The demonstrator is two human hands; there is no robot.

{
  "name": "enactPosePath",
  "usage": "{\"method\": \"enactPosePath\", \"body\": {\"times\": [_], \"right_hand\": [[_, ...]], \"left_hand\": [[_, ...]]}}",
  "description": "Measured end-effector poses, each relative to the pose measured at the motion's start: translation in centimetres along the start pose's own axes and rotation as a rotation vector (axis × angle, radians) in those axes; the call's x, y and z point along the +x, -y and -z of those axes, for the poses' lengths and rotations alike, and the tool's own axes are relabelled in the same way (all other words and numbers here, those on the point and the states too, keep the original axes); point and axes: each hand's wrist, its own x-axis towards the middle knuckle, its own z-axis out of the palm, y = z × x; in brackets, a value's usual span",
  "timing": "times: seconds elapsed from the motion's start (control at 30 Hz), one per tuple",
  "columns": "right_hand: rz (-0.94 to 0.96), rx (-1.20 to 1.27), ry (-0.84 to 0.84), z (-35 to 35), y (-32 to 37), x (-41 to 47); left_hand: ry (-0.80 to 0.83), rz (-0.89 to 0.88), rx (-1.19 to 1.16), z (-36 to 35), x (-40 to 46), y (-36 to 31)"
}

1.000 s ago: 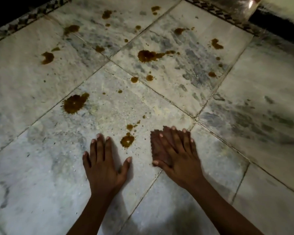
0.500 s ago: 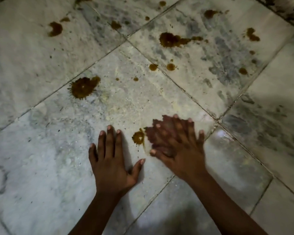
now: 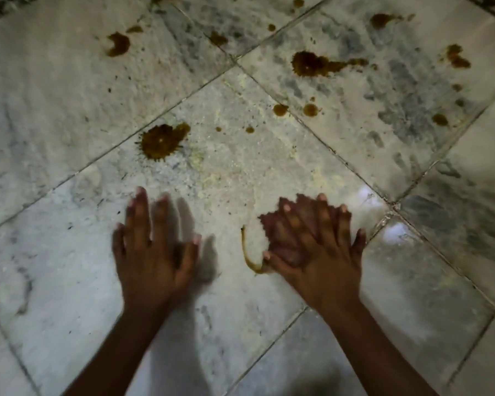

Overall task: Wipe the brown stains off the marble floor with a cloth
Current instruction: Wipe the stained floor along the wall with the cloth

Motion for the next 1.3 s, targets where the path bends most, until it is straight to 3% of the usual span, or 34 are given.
{"method": "enactPosePath", "body": {"times": [0.13,0.27,0.33,0.43,0.57,0.67,0.73,0.8,0.9,1.07,1.17,1.3], "right_hand": [[-0.09,0.079,-0.031,-1.0,3.7,5.0],[0.217,0.029,-0.004,-1.2,6.6,1.8],[0.261,-0.008,0.003,-0.9,5.5,-1.4],[0.132,-0.054,0.05,-0.1,3.2,-1.7],[-0.079,0.063,0.055,-0.4,5.5,5.3],[0.148,0.01,0.103,-1.0,8.9,7.4],[0.333,-0.028,0.113,-1.1,9.4,4.7],[0.382,-0.035,0.088,-0.7,8.1,0.9],[0.29,-0.068,0.136,0.1,5.1,-1.8],[0.046,0.047,0.131,0.0,6.1,3.4],[0.255,0.02,0.191,-0.3,8.4,3.5],[0.509,-0.011,0.18,-0.2,6.6,-4.4]], "left_hand": [[0.004,0.165,0.036,-0.4,1.3,5.1],[-0.024,0.211,-0.03,-0.8,1.3,5.5],[-0.054,0.212,-0.026,-0.8,1.4,5.6],[-0.086,0.194,-0.015,-1.0,1.3,5.9],[-0.082,0.199,0.02,-1.2,1.4,6.0],[-0.072,0.205,0.014,-1.2,1.5,6.0],[-0.071,0.219,-0.007,-1.1,1.4,5.9],[-0.07,0.229,-0.014,-1.2,1.4,5.8],[-0.063,0.23,-0.011,-1.4,1.3,5.9],[-0.047,0.234,-0.018,-1.6,1.2,6.0],[-0.053,0.242,-0.038,-1.4,1.2,5.9],[-0.053,0.241,-0.058,-1.2,0.9,5.8]]}}
